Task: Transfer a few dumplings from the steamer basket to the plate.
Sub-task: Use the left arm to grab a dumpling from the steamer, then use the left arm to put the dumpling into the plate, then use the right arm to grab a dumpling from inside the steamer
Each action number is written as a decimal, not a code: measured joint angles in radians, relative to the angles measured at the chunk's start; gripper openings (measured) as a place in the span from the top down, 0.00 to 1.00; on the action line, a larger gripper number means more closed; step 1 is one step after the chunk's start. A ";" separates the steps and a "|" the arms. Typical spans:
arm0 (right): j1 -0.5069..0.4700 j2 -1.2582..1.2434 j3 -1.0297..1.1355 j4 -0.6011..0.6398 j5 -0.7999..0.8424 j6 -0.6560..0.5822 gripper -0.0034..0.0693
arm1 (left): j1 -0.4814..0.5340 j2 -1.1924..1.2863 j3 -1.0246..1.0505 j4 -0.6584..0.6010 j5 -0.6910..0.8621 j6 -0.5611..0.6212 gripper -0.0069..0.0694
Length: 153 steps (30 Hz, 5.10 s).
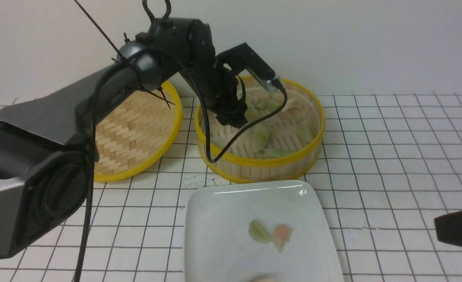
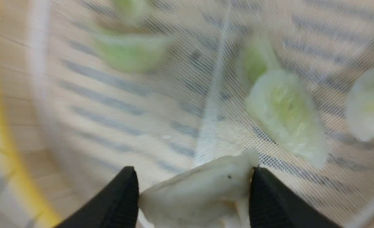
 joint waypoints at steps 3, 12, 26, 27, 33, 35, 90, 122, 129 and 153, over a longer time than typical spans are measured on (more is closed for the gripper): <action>0.000 0.000 0.000 0.000 0.000 0.000 0.97 | 0.000 -0.050 -0.050 0.014 0.095 -0.040 0.39; 0.000 0.000 0.000 0.000 -0.004 -0.002 0.97 | 0.000 -0.201 -0.126 -0.048 0.276 -0.137 0.39; 0.000 0.000 0.000 0.004 -0.008 -0.064 0.97 | -0.008 -0.432 0.523 -0.257 0.276 -0.409 0.39; 0.000 0.000 0.000 0.004 -0.008 -0.071 0.97 | -0.012 -0.423 0.557 -0.262 0.276 -0.403 0.39; 0.000 0.000 0.000 0.004 -0.039 -0.086 0.97 | -0.064 -0.323 0.657 -0.262 0.252 -0.346 0.39; 0.000 0.000 0.000 0.004 -0.054 -0.086 0.97 | -0.091 -0.288 0.658 -0.261 0.249 -0.337 0.39; 0.127 1.596 -1.313 -0.417 -0.037 -0.086 0.37 | -0.142 -1.219 0.791 0.022 0.297 -0.553 0.92; 0.165 1.567 -1.478 -0.343 0.051 -0.111 0.97 | -0.142 -1.219 0.811 0.022 0.301 -0.551 0.92; 0.166 1.544 -1.478 -0.346 0.052 -0.093 0.94 | -0.142 -1.219 0.811 0.023 0.301 -0.550 0.92; 0.166 1.684 -1.484 -0.328 0.043 -0.064 0.72 | -0.142 -1.219 0.811 0.025 0.301 -0.550 0.92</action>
